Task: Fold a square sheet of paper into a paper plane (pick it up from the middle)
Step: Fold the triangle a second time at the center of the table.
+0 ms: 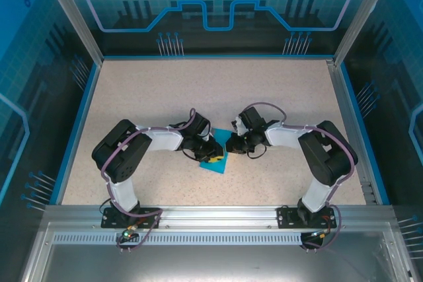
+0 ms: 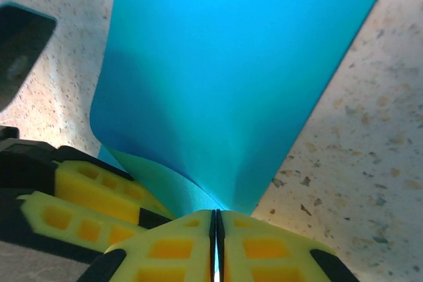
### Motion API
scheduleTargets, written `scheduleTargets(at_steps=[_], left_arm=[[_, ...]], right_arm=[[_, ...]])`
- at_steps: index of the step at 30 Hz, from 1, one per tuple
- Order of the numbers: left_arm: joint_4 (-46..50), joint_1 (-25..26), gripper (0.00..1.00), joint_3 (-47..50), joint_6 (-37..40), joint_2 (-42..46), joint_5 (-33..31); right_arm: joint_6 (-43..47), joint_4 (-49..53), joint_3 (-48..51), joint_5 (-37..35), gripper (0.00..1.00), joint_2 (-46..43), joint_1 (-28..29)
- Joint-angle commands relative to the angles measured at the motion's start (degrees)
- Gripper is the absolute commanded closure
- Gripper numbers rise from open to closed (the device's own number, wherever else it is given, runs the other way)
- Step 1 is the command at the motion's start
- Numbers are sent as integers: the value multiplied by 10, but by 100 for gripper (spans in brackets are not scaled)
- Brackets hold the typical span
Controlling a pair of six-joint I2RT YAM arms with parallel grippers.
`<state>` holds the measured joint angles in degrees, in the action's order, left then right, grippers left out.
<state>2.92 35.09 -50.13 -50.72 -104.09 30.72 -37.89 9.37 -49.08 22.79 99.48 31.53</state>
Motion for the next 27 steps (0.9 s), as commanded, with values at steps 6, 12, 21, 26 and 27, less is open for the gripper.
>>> scheduleTargets(at_steps=[6, 12, 21, 26, 27], left_arm=[[24, 0, 78, 0, -2, 3, -21], [25, 0, 79, -1, -1, 4, -21], [25, 0, 80, 0, 0, 5, -21], [27, 0, 79, 0, 1, 10, -21], [28, 0, 79, -2, 3, 13, -20]], right_arm=[[2, -1, 4, 15, 90, 5, 6], [-1, -2, 6, 18, 90, -14, 8], [-6, -7, -4, 26, 90, 35, 17], [-1, 29, -8, -7, 91, 40, 18], [2, 42, -10, -18, 91, 40, 18]])
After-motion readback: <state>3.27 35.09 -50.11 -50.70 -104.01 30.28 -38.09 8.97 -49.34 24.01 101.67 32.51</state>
